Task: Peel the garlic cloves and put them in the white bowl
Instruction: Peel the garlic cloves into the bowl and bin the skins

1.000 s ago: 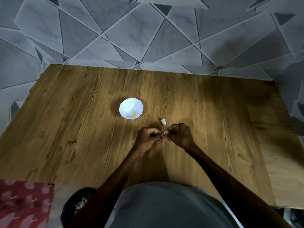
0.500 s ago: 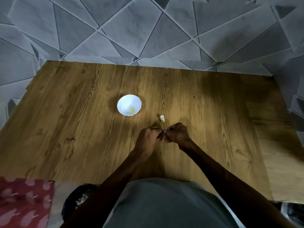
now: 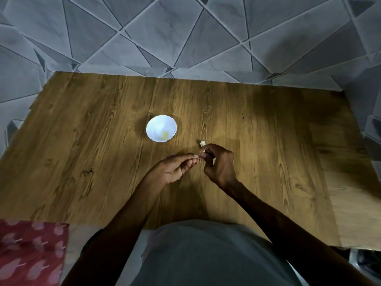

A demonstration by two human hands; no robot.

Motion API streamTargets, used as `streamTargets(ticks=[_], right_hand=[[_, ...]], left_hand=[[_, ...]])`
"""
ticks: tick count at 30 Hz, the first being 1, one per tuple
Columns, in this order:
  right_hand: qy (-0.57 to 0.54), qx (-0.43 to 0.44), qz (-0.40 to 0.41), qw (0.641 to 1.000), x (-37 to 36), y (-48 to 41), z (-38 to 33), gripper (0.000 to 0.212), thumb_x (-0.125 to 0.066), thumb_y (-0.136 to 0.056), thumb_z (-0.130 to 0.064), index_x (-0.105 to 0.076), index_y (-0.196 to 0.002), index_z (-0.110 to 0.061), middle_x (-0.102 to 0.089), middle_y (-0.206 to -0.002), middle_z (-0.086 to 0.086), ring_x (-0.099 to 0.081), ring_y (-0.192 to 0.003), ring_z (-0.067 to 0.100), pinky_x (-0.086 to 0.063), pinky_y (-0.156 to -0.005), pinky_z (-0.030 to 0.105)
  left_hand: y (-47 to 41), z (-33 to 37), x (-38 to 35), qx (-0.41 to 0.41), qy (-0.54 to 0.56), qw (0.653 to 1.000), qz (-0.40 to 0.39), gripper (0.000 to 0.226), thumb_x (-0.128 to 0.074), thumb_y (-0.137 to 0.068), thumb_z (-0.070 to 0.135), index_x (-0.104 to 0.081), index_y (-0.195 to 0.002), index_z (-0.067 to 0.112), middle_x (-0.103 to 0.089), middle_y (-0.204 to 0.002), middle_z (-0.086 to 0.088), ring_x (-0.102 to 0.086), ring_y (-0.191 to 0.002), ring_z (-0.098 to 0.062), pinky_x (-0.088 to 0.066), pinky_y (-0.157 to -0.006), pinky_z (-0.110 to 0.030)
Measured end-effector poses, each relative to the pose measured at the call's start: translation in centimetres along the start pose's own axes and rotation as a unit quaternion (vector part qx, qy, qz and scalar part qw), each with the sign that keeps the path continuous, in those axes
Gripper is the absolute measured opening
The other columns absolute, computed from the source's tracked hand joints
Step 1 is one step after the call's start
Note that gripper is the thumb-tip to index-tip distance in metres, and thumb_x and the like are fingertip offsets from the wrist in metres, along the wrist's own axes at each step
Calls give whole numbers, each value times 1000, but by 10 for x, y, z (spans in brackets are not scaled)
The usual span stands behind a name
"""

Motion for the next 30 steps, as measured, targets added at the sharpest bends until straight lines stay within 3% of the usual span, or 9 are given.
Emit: streamTargets(ticks=[3, 6, 9, 12, 15, 22, 24, 28, 30], right_hand=[[22, 38, -4, 999, -1, 0, -5, 10, -63, -80, 5, -67, -83, -4, -68, -78, 5, -63, -70, 16, -53, -63, 25], [14, -21, -33, 999, -5, 1, 9, 9, -64, -83, -1, -68, -82, -9, -68, -76, 0, -62, -67, 8, -53, -62, 24], [5, -164, -47, 985, -8, -2, 35, 15, -67, -86, -7, -69, -73, -15, -66, -70, -7, -58, -60, -3, -45, -59, 11], [-93, -307, -61, 945, -17, 6, 55, 16, -66, -89, -8, -73, -75, -5, -67, -63, 2, -61, -50, 9, -54, -53, 29], [-232, -463, -75, 852, -30, 25, 69, 10, -67, -88, 0, -71, -83, 7, -65, -64, 10, -61, -50, 14, -54, -46, 23], [-374, -597, -167, 689, -59, 53, 77, 17, -54, -91, 8, -61, -79, -2, -61, -71, 9, -59, -62, 14, -53, -53, 21], [-394, -602, -160, 676, -63, 56, 80, 14, -55, -91, 7, -63, -82, -1, -63, -71, 9, -60, -62, 14, -54, -55, 21], [-286, -449, -123, 838, -46, 40, 79, 9, -65, -91, -5, -72, -89, 1, -72, -77, 9, -69, -71, 18, -58, -67, 28], [-220, -374, -90, 897, -36, 32, 70, 6, -67, -89, -3, -72, -86, -3, -73, -75, 6, -69, -66, 10, -57, -63, 24]], left_hand=[[2, -7, -3, 17, 41, 999, -9, 29, -57, -93, -1, -73, -69, -3, -69, -65, -9, -66, -54, -7, -52, -50, -11], [7, 16, -4, -147, -134, 980, 21, 8, -67, -88, 3, -75, -89, 1, -75, -77, -8, -71, -72, -14, -54, -63, -17], [24, 44, -16, -351, -340, 868, 93, 10, -75, -82, 12, -77, -90, 5, -75, -75, -2, -71, -69, -12, -55, -64, -23], [38, 50, -37, -467, -503, 717, 124, 7, -70, -80, 12, -73, -73, 13, -70, -68, 3, -65, -64, -10, -51, -59, -29], [44, 40, -49, -516, -599, 600, 124, 11, -68, -81, 7, -67, -71, 11, -63, -69, -1, -57, -61, -13, -45, -57, -28], [49, 21, -64, -593, -693, 406, 61, 18, -53, -86, 16, -69, -81, 12, -63, -75, -2, -61, -63, -17, -49, -50, -28], [44, 24, -57, -577, -671, 461, 62, 14, -57, -87, 14, -71, -84, 12, -65, -78, -1, -62, -65, -15, -51, -54, -28], [10, 38, -15, -357, -442, 819, 77, 8, -69, -85, 10, -74, -89, 6, -73, -79, -2, -69, -68, -12, -56, -63, -25], [0, 26, -5, -248, -321, 912, 55, 13, -69, -86, 2, -72, -97, -4, -72, -83, -13, -70, -67, -14, -56, -62, -20]])
Point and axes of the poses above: each hand's wrist, its own y-axis away from the middle knuckle, its own x-axis out of the back of the hand, z = x × y, the point moved 10 cm from there along -y, towards the middle knuckle
